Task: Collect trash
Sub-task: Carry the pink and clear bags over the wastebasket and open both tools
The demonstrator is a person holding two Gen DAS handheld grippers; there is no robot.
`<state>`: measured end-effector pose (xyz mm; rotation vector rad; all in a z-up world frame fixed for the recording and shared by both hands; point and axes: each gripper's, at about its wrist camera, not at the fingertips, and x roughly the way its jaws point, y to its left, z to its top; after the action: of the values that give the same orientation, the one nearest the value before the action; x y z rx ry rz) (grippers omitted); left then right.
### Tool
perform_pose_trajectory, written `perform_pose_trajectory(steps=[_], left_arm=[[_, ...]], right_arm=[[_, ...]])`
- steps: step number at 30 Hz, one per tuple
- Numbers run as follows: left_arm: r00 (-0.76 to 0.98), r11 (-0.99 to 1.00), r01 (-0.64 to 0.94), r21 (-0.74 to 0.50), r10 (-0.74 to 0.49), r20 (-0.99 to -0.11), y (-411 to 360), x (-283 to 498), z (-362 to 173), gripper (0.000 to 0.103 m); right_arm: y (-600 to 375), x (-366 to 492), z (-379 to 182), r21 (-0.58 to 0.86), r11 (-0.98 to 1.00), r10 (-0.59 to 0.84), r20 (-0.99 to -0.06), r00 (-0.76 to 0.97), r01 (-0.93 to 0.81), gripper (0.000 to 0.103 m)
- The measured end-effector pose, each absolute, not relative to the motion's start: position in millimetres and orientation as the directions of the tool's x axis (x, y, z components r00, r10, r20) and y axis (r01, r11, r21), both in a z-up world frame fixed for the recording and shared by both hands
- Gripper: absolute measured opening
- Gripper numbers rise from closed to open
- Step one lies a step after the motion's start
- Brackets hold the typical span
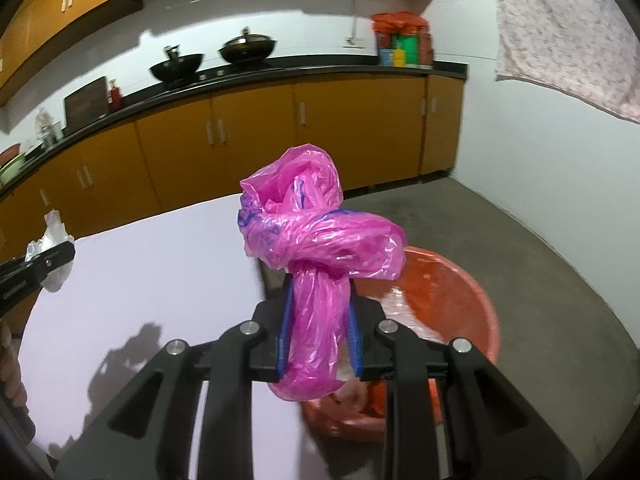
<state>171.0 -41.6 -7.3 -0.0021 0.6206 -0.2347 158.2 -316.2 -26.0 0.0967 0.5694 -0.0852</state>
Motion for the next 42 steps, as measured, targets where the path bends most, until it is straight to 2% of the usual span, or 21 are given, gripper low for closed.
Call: perform_pose_trajectory(steps=[19,42], left_arm=[[0.686,0.880,0.468,-0.075,-0.415,-0.598,-177.3,183.9,-36.5,0.030],[0.584,0.822,0.563,-0.088,-0.470,-0.662,-217.4,210.1,-81.3,0.030]], right_arm=[[-389.2,158.3,-43.3,0.128,0.965,-0.121,-0.552,0.825,0.227,0.024],[-420.5,184.6,-76.5,0.196,0.945,-0.102,-0.584,0.805,0.261,0.024]])
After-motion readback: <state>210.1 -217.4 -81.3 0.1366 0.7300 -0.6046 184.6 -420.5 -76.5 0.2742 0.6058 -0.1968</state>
